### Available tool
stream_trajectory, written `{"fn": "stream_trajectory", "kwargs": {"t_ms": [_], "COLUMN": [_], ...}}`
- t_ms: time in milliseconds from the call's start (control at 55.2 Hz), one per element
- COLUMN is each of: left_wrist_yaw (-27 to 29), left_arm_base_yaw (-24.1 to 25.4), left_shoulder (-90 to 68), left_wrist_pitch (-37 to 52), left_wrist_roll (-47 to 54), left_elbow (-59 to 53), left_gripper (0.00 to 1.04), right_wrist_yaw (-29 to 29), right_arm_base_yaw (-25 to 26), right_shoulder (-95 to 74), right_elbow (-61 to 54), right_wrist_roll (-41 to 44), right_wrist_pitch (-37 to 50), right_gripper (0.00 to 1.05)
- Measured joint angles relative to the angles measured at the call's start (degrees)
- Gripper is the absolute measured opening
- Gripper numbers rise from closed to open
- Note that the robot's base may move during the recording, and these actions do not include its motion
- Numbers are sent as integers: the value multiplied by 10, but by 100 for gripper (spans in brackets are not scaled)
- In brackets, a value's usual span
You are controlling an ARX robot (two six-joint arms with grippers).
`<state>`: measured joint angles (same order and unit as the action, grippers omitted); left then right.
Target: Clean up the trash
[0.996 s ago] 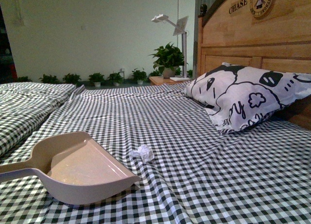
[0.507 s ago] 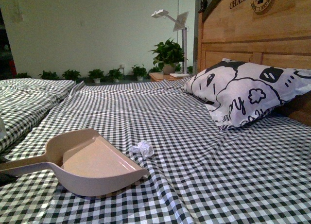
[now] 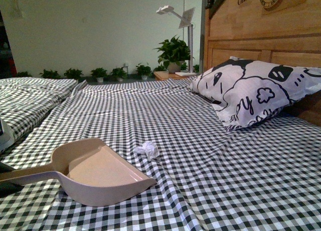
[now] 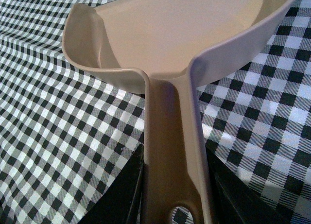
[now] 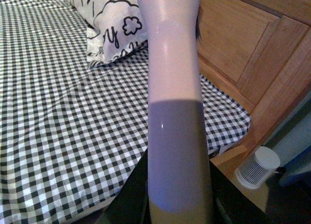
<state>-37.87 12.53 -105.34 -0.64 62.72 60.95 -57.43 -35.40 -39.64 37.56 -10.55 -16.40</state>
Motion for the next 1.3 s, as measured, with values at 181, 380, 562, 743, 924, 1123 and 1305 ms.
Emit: {"fn": "stream_trajectory", "kwargs": {"t_ms": [181, 380, 562, 743, 924, 1123, 1305], "left_wrist_yaw": [0, 2, 2, 2, 2, 3, 3], "left_arm_base_yaw": [0, 0, 0, 0, 0, 0, 0], "left_shoulder": [0, 0, 0, 0, 0, 0, 0], "left_wrist_pitch": [-2, -1, -1, -1, -1, -1, -1], "left_wrist_roll": [0, 0, 0, 0, 0, 0, 0], "left_elbow": [0, 0, 0, 0, 0, 0, 0], "left_gripper": [29, 29, 29, 29, 29, 29, 29], "right_wrist_yaw": [0, 0, 0, 0, 10, 201, 334], "right_arm_base_yaw": [0, 0, 0, 0, 12, 106, 126], "right_shoulder": [0, 0, 0, 0, -20, -151, -273], "right_elbow": [0, 0, 0, 0, 21, 106, 172], "right_wrist_roll": [0, 0, 0, 0, -30, -48, -11], "right_wrist_pitch": [0, 0, 0, 0, -61, -31, 0], "right_gripper": [20, 20, 20, 20, 20, 20, 20]}}
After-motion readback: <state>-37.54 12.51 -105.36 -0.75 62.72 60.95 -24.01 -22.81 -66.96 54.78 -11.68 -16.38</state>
